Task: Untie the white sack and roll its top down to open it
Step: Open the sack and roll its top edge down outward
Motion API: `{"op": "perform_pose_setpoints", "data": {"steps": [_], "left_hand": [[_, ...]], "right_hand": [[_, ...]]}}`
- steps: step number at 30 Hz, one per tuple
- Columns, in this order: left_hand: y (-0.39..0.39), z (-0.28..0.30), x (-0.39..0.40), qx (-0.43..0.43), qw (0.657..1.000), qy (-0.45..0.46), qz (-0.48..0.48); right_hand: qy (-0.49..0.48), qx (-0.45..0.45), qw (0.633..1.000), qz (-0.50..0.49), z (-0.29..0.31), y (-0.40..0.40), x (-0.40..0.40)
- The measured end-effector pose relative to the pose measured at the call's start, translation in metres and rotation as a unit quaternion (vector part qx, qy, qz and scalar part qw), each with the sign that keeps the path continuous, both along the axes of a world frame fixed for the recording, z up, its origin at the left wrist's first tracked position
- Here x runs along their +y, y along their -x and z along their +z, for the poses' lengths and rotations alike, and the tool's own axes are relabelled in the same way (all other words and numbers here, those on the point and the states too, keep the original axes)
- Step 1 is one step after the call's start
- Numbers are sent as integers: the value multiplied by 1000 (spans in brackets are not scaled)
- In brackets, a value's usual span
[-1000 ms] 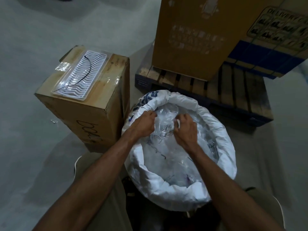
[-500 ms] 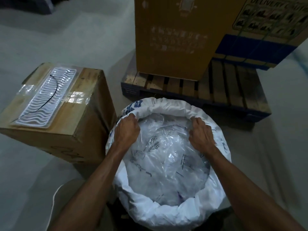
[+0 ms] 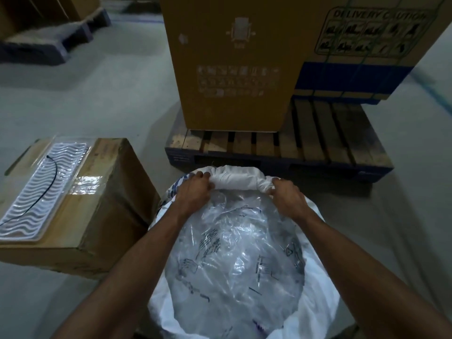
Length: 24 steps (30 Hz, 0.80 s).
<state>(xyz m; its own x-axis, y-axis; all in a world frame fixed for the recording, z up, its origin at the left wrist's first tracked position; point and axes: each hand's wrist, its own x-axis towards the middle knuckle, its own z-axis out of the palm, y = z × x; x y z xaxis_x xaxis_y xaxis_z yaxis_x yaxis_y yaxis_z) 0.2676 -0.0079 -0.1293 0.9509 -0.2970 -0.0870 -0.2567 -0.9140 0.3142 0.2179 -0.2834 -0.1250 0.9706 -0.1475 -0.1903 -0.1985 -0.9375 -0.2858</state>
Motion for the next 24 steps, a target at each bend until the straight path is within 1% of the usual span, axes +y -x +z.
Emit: {"op": "perform_pose_setpoints", "data": {"steps": [2,3,4,6,9,10,12,13,15,16,18,19,21,22,23,24], "left_hand": [[-11,6,-2,30,997,62,35],[-18,9,-2,41,993,95,60],[-24,11,-2,42,988,120,83],[-30,9,-5,22,985,134,105],[-24,-1,-14,8,991,102,88],[-24,-3,-16,-9,992,91,88],[-28,-8,-16,-82,991,65,86],[-29,-10,-16,-98,991,42,81],[-28,-18,-15,-85,994,-13,62],[-27,-24,-14,-85,995,-34,48],[-26,-29,-12,-141,988,-54,-8],[-25,-27,-14,-177,981,-55,-52],[-23,-21,-19,-230,953,-73,-182],[-19,-19,-21,-238,938,-93,-234],[-16,-18,-20,-233,930,-115,-259],[-15,-18,-20,-219,931,-138,-258]], "right_hand": [[-27,0,1000,-12,9,-10,-5],[-39,-14,999,-11,13,-16,-9],[-45,-39,998,-4,16,-21,-14],[-38,-82,996,8,17,-26,-18],[-6,-67,998,16,2,-24,-18],[0,-70,997,17,-4,-25,-18],[-6,-109,994,1,-8,-27,-17],[-2,-127,992,-10,-9,-28,-16],[23,-122,992,-15,-13,-27,-13],[45,-111,993,-10,-15,-25,-11],[124,-113,986,15,-17,-22,-7],[156,-123,979,42,-16,-19,-4],[197,-146,964,105,-14,-13,4],[207,-150,958,126,-15,-9,8],[204,-140,959,138,-16,-4,10],[196,-115,964,139,-17,0,11]]}}
